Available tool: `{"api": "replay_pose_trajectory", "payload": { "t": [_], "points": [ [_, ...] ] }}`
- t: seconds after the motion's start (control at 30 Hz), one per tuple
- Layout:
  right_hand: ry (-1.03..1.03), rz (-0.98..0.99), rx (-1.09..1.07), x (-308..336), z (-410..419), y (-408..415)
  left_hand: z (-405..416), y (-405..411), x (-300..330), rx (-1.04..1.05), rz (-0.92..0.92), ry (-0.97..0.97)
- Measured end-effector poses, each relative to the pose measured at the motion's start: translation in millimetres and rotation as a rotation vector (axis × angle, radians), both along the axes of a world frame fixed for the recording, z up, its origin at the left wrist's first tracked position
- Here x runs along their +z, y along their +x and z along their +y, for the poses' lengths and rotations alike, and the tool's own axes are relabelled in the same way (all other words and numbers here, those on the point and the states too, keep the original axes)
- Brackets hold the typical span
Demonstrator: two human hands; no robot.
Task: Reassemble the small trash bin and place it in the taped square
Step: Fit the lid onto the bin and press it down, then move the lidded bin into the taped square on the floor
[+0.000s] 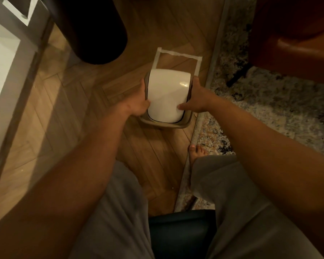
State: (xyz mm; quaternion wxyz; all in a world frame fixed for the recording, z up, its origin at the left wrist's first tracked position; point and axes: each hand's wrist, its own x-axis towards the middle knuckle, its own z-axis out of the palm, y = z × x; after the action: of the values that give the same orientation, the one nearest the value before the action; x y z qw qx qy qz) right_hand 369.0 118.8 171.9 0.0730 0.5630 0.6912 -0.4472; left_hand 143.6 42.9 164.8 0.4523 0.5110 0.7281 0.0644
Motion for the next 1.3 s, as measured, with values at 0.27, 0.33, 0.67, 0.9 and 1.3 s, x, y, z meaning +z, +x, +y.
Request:
{"api": "replay_pose_trajectory", "payload": {
  "t": [0.27,0.33,0.67,0.9,1.3],
  "points": [
    [0.044,-0.005,-0.033,-6,-10,1,-12,0,-2,0.04,-0.106,0.126],
    [0.055,-0.017,-0.02,-8,-6,5,-15,-2,-4,0.036,-0.1,0.162],
    [0.003,-0.104,0.085,-13,-15,15,-24,-3,-13,-0.003,-0.069,0.183],
    [-0.099,-0.16,0.264,-37,-52,22,-37,-3,-24,-0.018,-0.096,0.045],
    [-0.053,0.004,-0.027,-68,-71,16,-42,-2,-53,0.06,-0.065,0.014]
  ]
}}
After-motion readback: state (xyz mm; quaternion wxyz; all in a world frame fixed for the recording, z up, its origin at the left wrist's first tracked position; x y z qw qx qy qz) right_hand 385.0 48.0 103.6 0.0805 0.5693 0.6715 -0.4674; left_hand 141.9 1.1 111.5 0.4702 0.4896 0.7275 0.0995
